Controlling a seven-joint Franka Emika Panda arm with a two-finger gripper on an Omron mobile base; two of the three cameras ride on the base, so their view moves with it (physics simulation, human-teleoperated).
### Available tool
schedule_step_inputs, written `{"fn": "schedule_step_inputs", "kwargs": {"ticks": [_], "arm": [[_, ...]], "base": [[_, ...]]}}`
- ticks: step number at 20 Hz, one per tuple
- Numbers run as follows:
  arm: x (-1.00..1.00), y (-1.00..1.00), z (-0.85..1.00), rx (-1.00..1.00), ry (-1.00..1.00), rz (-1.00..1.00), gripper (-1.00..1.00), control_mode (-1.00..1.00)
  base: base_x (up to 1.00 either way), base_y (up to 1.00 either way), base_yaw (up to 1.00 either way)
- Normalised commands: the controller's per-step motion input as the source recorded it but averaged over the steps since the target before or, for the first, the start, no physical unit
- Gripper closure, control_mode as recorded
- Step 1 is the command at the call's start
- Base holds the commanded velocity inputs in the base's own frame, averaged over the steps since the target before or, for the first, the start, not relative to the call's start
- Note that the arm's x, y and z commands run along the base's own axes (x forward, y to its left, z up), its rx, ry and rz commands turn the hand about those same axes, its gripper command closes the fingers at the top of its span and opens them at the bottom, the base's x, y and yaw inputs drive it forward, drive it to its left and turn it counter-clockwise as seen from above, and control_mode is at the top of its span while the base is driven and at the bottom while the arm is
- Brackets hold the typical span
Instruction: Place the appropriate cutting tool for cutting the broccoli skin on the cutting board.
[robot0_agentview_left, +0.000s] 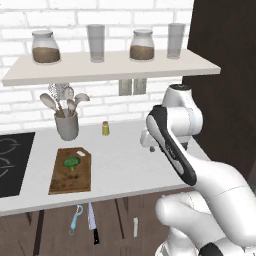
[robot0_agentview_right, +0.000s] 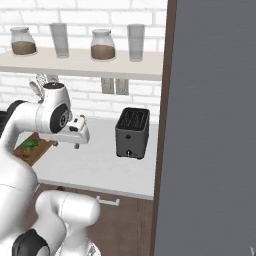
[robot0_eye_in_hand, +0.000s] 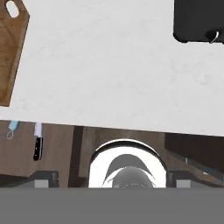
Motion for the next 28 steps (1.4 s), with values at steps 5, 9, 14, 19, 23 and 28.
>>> {"fn": "schedule_step_inputs", "kwargs": {"ticks": [5, 9, 14, 19, 23, 28], "arm": [[-0.05, 1.0, -0.91, -0.01, 0.09, 0.0, -1.0, -1.0], [0.0, 0.97, -0.84, 0.0, 0.12, 0.01, -1.0, -1.0], [0.0, 0.92, -0.76, 0.0, 0.13, 0.0, -1.0, -1.0], [-0.09, 0.61, -0.83, 0.0, 0.0, -0.09, -1.0, -1.0], [-0.14, 0.37, -0.58, 0.0, 0.0, -0.17, -1.0, -1.0], [-0.06, 0.43, -0.5, 0.0, 0.07, -0.09, -1.0, -1.0]], "base": [[0.0, 0.0, 0.0], [0.0, 0.0, 0.0], [0.0, 0.0, 0.0], [0.0, 0.0, 0.0], [0.0, 0.0, 0.0], [0.0, 0.0, 0.0]]}}
